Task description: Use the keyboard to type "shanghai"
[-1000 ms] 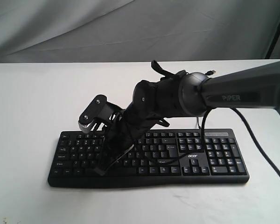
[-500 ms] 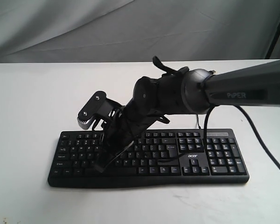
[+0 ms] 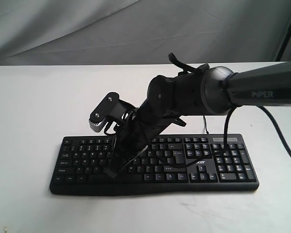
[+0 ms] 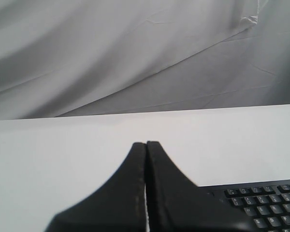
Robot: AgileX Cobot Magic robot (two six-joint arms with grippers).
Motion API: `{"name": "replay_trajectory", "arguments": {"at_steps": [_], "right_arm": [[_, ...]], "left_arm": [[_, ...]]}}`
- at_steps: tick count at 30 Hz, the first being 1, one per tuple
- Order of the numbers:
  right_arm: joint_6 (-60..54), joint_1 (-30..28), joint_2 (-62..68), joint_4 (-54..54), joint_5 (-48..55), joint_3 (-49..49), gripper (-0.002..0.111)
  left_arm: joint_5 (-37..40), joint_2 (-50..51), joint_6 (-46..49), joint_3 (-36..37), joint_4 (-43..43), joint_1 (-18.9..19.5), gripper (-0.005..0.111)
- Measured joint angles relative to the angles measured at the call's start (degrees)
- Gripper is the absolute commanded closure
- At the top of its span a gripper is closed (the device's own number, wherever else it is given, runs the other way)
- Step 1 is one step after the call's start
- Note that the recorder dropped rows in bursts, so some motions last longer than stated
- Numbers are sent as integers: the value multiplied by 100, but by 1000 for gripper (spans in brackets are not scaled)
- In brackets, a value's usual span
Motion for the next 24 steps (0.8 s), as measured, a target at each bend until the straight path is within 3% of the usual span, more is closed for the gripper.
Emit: {"name": "replay_trajectory", "arguments": {"at_steps": [24], "right_arm": [[-145, 1, 238, 219, -150, 0, 108]], "left_arm": [[0, 0, 0, 0, 0, 0, 107]]}}
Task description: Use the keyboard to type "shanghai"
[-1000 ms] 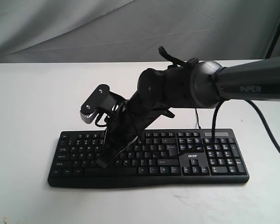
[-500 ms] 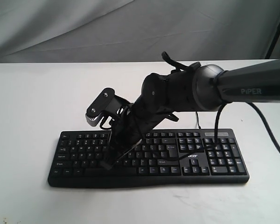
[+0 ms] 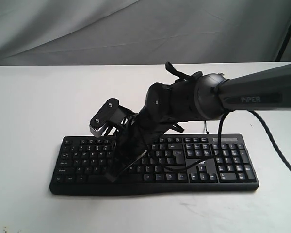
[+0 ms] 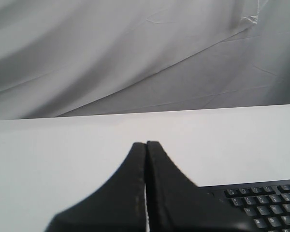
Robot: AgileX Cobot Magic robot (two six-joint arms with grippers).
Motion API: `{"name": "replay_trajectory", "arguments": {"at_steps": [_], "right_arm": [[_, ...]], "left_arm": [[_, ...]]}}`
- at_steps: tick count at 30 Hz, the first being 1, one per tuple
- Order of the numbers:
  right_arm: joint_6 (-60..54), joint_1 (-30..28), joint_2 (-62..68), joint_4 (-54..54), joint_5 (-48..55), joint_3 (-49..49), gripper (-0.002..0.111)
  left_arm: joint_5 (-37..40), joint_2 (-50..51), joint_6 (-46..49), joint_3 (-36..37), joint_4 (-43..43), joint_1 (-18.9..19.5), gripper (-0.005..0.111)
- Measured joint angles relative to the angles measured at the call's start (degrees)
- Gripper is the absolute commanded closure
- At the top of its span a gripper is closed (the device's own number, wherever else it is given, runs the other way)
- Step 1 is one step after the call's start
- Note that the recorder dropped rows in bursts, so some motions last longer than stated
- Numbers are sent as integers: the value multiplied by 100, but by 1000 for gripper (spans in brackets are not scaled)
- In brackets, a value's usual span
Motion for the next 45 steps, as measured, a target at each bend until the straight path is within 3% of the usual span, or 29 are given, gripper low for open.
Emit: {"name": "replay_trajectory", "arguments": {"at_steps": [9, 15, 23, 45], "right_arm": [[0, 0, 0, 25, 22, 4, 108], [37, 87, -28, -188, 380, -852, 108], [143, 520, 1188, -213, 1227, -2521, 108], [153, 571, 1417, -222, 1341, -2672, 108]], "left_arm": [[0, 0, 0, 0, 0, 0, 107], [0, 0, 0, 0, 0, 0, 107], [0, 0, 0, 0, 0, 0, 107], [0, 0, 0, 0, 0, 0, 107]]}}
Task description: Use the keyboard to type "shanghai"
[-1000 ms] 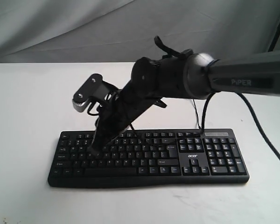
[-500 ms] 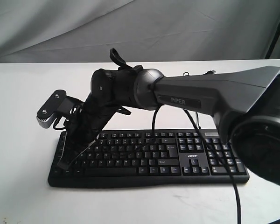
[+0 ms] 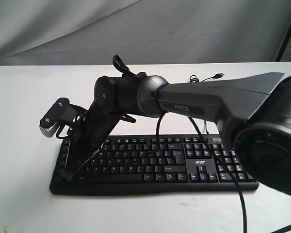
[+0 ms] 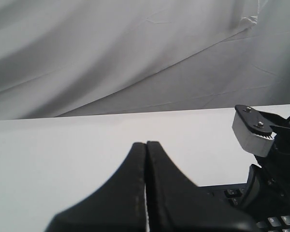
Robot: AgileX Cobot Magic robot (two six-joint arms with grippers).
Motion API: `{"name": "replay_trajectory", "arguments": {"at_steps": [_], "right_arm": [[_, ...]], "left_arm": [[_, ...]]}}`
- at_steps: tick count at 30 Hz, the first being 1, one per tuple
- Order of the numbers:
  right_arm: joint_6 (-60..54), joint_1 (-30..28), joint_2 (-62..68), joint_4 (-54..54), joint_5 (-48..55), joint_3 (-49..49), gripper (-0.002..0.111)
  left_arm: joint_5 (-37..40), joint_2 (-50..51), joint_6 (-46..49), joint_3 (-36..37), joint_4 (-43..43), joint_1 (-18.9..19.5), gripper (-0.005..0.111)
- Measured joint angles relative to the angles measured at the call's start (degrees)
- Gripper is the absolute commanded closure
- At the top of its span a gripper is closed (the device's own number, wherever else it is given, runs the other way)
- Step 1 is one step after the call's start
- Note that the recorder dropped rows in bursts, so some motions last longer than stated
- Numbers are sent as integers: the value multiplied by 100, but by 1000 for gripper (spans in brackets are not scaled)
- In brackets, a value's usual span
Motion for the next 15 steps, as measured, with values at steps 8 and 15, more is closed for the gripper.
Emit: {"name": "replay_trajectory", "arguments": {"at_steps": [8, 15], "right_arm": [[12, 0, 79, 64, -23, -22, 108], [305, 0, -214, -447, 104, -22, 108]], "left_arm": [[0, 0, 0, 0, 0, 0, 107], [0, 0, 0, 0, 0, 0, 107]]}}
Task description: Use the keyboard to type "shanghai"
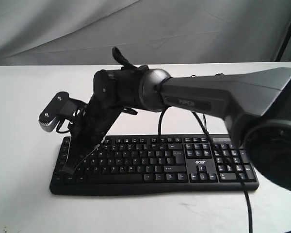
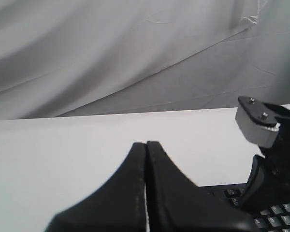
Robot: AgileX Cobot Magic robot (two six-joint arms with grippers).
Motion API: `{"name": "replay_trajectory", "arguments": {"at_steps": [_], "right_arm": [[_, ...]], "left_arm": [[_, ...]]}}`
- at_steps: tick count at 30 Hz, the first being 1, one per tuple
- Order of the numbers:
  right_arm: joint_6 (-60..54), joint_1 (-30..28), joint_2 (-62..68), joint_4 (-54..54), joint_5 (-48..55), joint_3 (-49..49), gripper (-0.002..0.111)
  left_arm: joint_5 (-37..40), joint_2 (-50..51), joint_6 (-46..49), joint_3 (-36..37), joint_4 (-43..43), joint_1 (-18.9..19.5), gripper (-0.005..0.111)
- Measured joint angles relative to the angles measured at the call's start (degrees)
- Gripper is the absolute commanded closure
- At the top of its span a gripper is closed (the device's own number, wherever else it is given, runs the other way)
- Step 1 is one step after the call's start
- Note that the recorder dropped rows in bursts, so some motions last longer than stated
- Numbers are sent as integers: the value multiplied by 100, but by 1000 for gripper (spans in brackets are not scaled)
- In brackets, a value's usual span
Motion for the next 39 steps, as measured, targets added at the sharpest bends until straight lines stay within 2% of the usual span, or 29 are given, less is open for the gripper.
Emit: {"name": "replay_trajectory", "arguments": {"at_steps": [5, 12, 17, 39], "right_arm": [[427, -61, -599, -553, 176, 203, 108], [425, -597, -1386, -325, -749, 2075, 108], [138, -789, -1550, 160, -1350, 2840, 108], [27, -986, -1333, 349, -1632, 2939, 108]], "left_arm": [[0, 0, 0, 0, 0, 0, 107], [0, 0, 0, 0, 0, 0, 107], [0, 0, 0, 0, 0, 0, 107], [0, 0, 0, 0, 0, 0, 107]]}}
